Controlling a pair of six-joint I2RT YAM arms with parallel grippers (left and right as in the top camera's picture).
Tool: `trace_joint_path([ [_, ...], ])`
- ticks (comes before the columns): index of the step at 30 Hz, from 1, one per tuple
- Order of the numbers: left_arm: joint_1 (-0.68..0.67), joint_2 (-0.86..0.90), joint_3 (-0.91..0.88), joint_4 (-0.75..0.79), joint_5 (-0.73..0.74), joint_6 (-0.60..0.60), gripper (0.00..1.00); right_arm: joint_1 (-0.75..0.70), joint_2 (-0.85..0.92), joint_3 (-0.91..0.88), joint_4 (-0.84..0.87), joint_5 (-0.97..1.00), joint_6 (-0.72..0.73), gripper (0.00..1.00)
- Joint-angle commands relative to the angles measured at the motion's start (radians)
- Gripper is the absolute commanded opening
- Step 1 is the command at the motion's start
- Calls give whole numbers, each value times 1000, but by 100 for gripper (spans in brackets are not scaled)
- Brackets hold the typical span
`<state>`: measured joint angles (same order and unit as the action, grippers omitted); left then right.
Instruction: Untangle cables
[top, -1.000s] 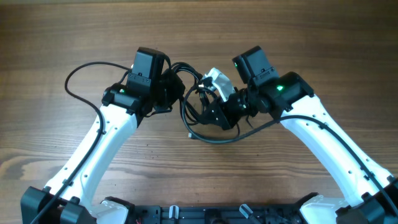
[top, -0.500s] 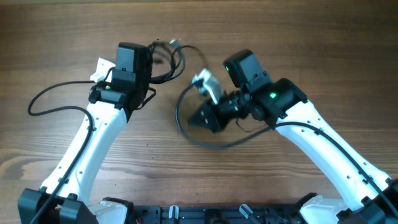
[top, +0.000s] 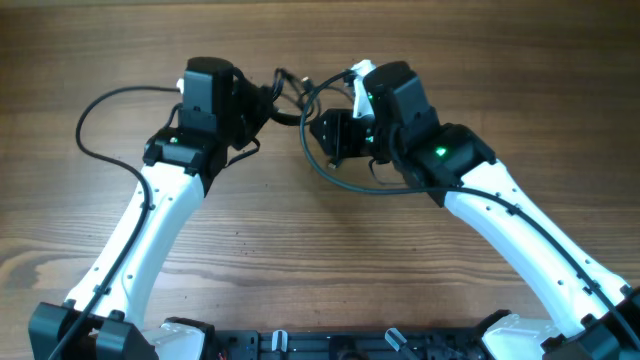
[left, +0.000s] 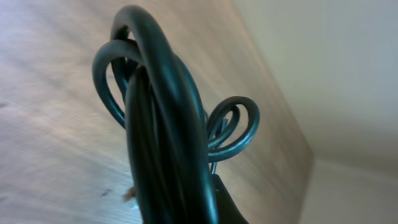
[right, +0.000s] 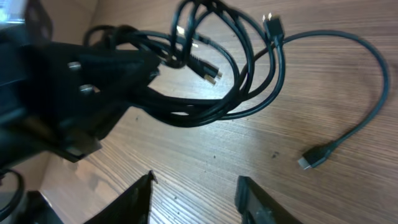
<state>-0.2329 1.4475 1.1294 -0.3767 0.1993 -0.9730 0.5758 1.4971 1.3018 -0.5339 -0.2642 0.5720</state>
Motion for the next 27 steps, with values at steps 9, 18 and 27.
trace_joint_path([
  [9, 242, -2, 16, 211, 780, 409, 4, -138, -14, 2, 142, -182, 34, 53],
  [18, 249, -2, 16, 291, 941, 407, 4, -138, 27, 2, 139, -155, 85, 54],
  [27, 249, -2, 16, 291, 938, 366, 4, -138, 72, 1, 122, -127, 82, 14],
])
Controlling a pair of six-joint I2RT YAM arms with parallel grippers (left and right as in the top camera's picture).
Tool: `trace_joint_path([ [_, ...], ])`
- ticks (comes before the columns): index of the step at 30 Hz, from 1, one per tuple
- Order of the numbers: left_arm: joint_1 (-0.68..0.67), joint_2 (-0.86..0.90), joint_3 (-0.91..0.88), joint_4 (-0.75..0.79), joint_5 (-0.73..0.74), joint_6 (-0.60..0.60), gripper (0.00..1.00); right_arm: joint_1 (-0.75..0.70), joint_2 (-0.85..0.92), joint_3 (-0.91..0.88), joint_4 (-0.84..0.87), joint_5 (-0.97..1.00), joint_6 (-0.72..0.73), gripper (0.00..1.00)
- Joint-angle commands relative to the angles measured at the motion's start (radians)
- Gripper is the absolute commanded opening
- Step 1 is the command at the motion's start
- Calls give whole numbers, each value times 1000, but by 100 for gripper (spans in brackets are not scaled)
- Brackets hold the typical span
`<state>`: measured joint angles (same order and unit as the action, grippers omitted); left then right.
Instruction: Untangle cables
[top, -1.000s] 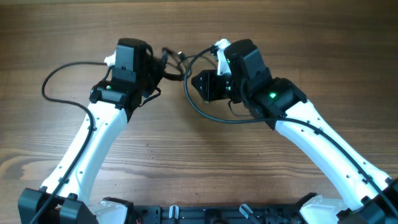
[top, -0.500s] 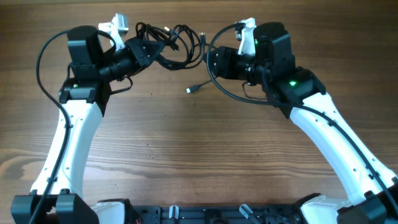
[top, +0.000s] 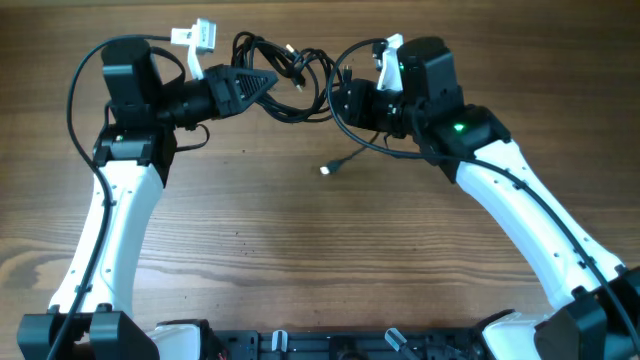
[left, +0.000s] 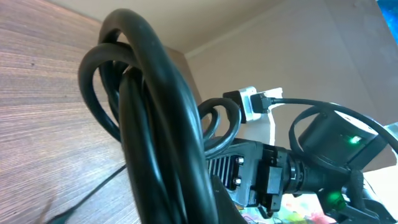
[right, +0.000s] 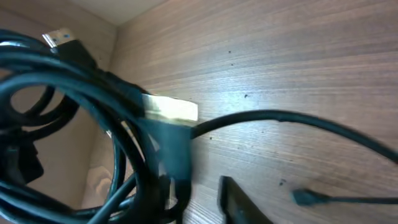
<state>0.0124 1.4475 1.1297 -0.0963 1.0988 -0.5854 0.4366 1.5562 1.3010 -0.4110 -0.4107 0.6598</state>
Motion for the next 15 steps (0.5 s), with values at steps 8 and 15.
trace_joint_path([
  [8, 3, -2, 16, 11, -109, -298, 4, 2, 23, 1, -78, 18, -12, 4],
  [15, 3, -2, 16, 19, -177, -621, 4, 5, 47, 0, -81, -29, -31, 4],
])
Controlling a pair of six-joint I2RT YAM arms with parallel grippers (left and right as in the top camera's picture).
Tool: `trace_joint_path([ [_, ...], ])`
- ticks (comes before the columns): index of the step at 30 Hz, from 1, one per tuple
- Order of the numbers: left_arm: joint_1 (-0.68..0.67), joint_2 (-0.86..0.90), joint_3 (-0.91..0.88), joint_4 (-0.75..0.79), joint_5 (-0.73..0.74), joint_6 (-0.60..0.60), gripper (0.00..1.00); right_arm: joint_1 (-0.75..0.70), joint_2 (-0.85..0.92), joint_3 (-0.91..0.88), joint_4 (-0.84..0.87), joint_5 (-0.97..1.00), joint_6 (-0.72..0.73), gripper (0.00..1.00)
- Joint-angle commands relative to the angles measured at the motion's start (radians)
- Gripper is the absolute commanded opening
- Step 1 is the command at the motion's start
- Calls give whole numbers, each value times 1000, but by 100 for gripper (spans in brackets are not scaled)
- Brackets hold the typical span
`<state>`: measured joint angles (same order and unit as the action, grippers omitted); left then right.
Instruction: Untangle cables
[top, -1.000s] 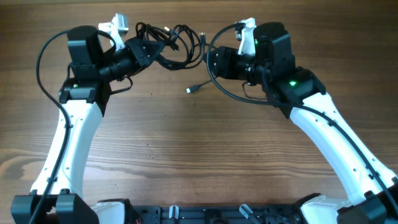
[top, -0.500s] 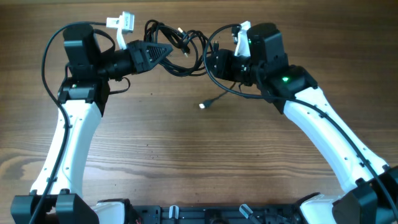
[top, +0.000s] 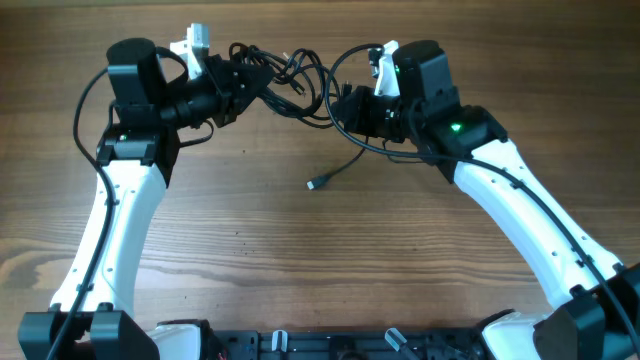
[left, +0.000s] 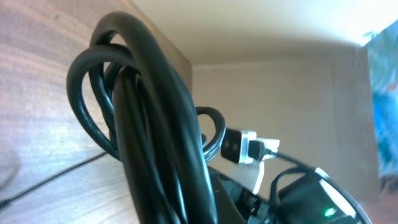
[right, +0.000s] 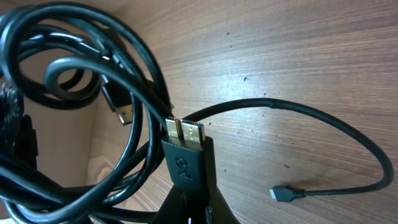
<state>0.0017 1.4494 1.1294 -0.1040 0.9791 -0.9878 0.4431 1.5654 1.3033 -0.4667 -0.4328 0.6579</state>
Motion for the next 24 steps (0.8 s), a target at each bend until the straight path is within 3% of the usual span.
trace_joint_path([
  [1, 14, -4, 16, 27, -63, -260, 4, -1, 40, -2, -28, -11, -29, 4],
  [15, 14, -4, 16, 26, -127, -506, 4, 19, 48, -2, -67, -15, -30, 4],
  [24, 14, -4, 16, 10, -193, -517, 4, 19, 48, -2, -82, -18, -30, 4],
])
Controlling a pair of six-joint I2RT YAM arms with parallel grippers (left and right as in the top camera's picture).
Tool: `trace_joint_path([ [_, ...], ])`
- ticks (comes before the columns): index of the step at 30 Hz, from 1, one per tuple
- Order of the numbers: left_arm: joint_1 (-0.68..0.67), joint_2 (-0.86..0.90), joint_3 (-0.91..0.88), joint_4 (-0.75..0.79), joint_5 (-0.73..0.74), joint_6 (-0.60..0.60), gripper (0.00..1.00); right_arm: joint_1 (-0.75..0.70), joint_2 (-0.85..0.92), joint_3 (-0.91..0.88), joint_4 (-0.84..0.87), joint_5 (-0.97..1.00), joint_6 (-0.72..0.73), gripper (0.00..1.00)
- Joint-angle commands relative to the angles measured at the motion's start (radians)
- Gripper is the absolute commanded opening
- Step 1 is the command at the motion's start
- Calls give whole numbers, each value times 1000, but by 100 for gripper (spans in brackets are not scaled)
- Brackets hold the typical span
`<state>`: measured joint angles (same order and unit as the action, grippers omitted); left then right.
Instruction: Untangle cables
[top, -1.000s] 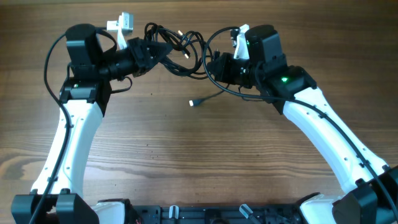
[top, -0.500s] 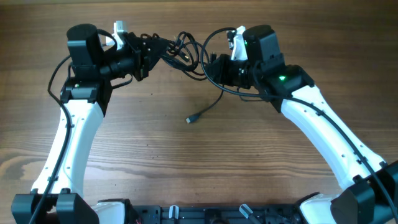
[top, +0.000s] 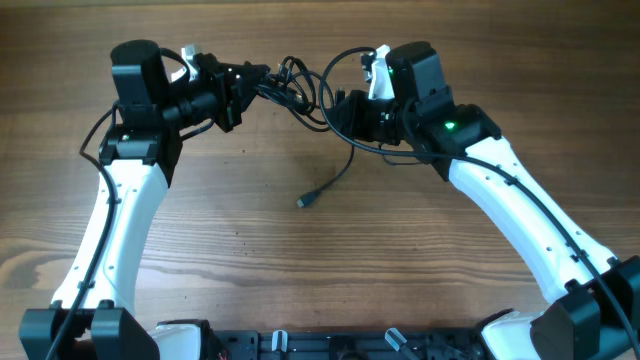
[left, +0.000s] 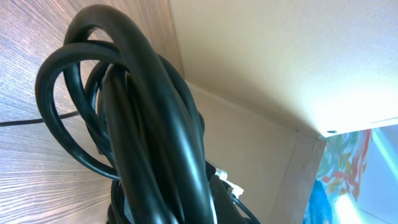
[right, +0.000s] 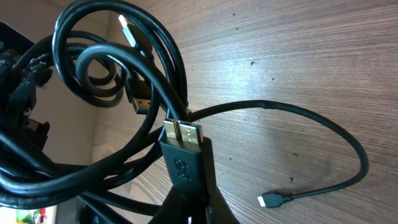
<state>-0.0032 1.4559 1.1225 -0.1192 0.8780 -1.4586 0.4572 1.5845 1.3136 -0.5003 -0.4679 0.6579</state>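
A tangle of black cables (top: 290, 85) hangs between my two grippers at the back of the wooden table (top: 300, 270). My left gripper (top: 240, 88) is shut on the thick looped bundle (left: 143, 124), which fills the left wrist view. My right gripper (top: 345, 112) is shut on a black USB plug (right: 183, 155) with a gold metal tip, gripped upright between the fingers (right: 205, 199). Cable loops (right: 106, 81) with two more gold plugs hang just behind it. One thin cable trails down to a small plug (top: 305, 200) lying on the table, also seen in the right wrist view (right: 268, 200).
The table's far edge meets a pale wall (left: 261, 56) just behind the tangle. The white arm links (top: 120, 230) (top: 520, 230) reach in from the near corners. Bare wood lies around the loose plug.
The left wrist has tilted, so its view shows more wall and less table. The loose plug on the table lies a little nearer and further left. Both grips are unchanged.
First the grippers were close together at the back, the left shut on the bundle, the right open beside the tangle. Then the left held the bundle further left, stretching the tangle. By the last moment the right was shut on the USB plug, one end trailing.
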Motion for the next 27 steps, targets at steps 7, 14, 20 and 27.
trace_joint_path([
  [7, 18, -10, 23, 26, -193, -129, 4, 5, 29, -13, -61, 17, -26, 4],
  [14, 6, -10, 23, 26, -343, -129, 4, 6, 29, -13, -80, 13, -21, 4],
  [20, -34, -10, 23, 26, -430, -251, 4, 6, 29, -13, -89, 13, 24, 4],
  [27, -43, -10, 23, 26, -431, -251, 4, 5, 29, -13, -100, 17, 29, 4],
])
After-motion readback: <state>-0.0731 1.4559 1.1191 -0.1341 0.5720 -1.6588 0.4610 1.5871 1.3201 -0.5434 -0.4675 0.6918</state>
